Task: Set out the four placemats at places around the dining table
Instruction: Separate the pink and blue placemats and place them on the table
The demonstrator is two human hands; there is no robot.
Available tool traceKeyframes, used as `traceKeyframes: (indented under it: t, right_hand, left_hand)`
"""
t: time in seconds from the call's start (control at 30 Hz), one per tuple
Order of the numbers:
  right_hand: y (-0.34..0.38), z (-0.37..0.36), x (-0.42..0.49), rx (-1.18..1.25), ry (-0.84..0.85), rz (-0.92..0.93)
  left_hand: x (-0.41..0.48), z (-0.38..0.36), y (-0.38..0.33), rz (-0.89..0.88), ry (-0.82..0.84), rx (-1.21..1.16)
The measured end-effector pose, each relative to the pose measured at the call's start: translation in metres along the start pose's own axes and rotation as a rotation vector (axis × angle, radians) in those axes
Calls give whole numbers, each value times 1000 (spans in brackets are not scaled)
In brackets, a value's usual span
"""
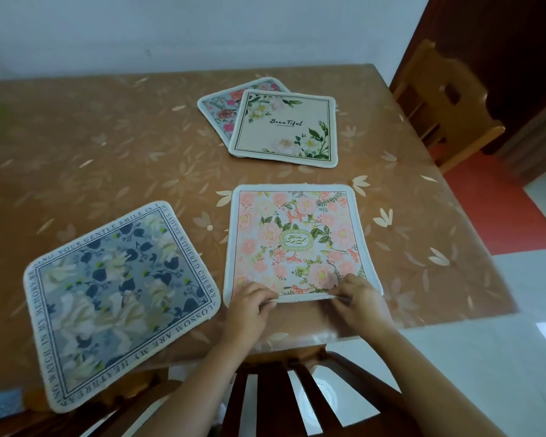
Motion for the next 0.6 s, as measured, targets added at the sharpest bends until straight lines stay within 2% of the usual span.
traceKeyframes:
  t: [0.33,0.6]
  right_hand:
    - [52,-22,-2,89,0,70]
    - [56,-5,-7,117,63,189]
  left_hand:
    - [2,12,-24,-176,-20,53]
    - [6,31,0,19,-47,-115]
Point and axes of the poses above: each hand's wrist, its own x-axis towards the middle knuckle, its own z-axis out of the back of the hand, y = z × x, the point moved 5 cm from there along x, towards the middle knuckle, and after that the axes turned 4 degrees about x, right-handed, at the moved point
